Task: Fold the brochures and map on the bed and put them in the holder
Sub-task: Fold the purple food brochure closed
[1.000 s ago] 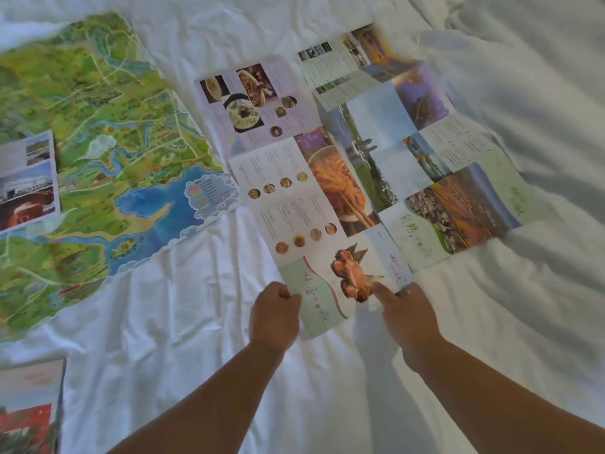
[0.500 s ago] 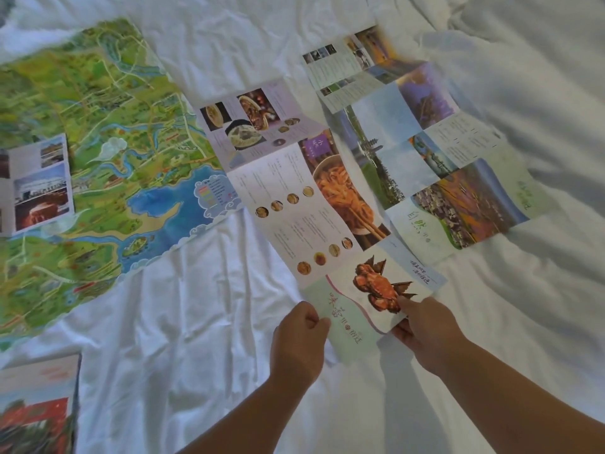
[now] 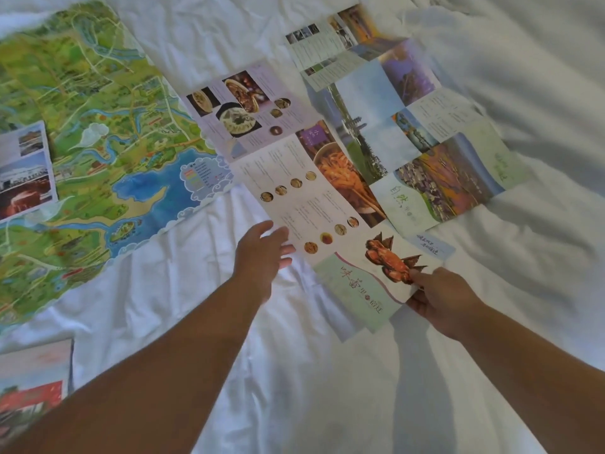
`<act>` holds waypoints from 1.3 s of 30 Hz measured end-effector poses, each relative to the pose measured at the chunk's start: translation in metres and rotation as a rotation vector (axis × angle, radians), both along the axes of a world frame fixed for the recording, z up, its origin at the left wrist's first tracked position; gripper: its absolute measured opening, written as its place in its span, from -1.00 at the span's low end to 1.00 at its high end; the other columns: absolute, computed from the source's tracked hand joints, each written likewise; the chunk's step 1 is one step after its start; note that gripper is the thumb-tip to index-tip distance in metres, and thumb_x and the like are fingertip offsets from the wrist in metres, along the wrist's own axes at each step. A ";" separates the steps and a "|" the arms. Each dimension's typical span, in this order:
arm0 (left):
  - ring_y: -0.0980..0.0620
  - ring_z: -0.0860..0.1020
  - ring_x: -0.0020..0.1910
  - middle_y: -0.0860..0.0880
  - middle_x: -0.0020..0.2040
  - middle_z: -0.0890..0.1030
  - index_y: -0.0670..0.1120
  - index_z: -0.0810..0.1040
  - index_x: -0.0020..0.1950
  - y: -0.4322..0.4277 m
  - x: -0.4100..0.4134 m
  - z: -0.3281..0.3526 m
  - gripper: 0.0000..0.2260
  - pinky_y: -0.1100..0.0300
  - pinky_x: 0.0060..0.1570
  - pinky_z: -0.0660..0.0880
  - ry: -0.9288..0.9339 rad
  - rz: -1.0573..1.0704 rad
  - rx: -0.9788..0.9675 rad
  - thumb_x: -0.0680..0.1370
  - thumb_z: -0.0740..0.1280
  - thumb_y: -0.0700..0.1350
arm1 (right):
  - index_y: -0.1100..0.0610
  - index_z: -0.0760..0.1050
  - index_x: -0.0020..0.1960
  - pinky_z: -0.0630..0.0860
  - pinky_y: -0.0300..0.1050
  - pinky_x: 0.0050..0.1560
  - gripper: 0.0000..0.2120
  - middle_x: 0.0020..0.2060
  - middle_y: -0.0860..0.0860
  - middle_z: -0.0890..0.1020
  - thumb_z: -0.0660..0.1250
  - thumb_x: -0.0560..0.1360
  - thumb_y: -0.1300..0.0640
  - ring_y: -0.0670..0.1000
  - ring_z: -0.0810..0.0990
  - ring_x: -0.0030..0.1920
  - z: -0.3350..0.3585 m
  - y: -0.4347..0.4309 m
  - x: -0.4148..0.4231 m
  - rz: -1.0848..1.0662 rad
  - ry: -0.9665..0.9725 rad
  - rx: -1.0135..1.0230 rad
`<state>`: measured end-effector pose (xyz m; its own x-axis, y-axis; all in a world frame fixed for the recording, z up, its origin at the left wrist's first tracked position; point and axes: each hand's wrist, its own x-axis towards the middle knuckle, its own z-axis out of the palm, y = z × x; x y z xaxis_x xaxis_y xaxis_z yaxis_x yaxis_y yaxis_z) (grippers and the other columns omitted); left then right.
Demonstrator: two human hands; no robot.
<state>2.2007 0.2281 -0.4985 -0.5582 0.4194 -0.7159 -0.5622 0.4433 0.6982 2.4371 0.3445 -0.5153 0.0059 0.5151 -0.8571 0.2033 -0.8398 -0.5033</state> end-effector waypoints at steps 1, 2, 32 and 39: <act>-0.04 0.67 -0.06 -0.12 0.02 0.67 -0.12 0.46 0.31 0.004 -0.005 0.001 -0.70 0.14 -0.17 0.58 -0.026 -0.009 0.007 0.58 0.33 -0.14 | 0.13 0.42 -0.03 0.55 -0.02 -0.23 -0.89 0.00 0.18 0.67 0.25 0.60 0.32 0.09 0.66 -0.14 0.000 0.000 0.002 -0.002 -0.001 0.006; -0.05 0.67 -0.05 -0.15 0.05 0.67 -0.14 0.50 0.29 0.008 -0.009 0.001 -0.72 0.16 -0.20 0.58 -0.040 -0.026 0.006 0.58 0.31 -0.14 | 0.14 0.43 -0.01 0.55 -0.02 -0.22 -0.90 0.01 0.18 0.66 0.25 0.60 0.31 0.09 0.66 -0.13 0.000 -0.001 0.003 -0.009 -0.001 0.011; -0.01 0.66 -0.12 -0.03 -0.10 0.70 0.09 0.67 -0.09 -0.108 0.039 0.031 -0.85 0.22 -0.23 0.56 0.181 -0.021 0.173 0.36 0.45 -0.07 | 0.16 0.52 0.10 0.61 0.16 0.03 -0.88 -0.02 0.14 0.61 0.26 0.58 0.23 0.19 0.60 -0.01 -0.001 -0.001 -0.042 0.808 -0.214 0.360; -0.02 0.68 -0.17 -0.09 -0.06 0.71 -0.05 0.57 0.15 -0.095 -0.008 0.009 -0.85 0.08 -0.16 0.53 0.109 0.070 0.093 0.60 0.30 -0.10 | 0.08 0.52 0.03 0.59 0.11 0.01 -0.88 -0.06 0.09 0.61 0.26 0.57 0.25 0.15 0.59 -0.06 -0.003 0.006 -0.037 0.856 -0.298 0.424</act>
<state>2.1925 0.1335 -0.4896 -0.6606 0.4388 -0.6091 -0.5079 0.3362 0.7931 2.3998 0.3509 -0.5186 -0.3252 0.7095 -0.6252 0.8225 -0.1140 -0.5573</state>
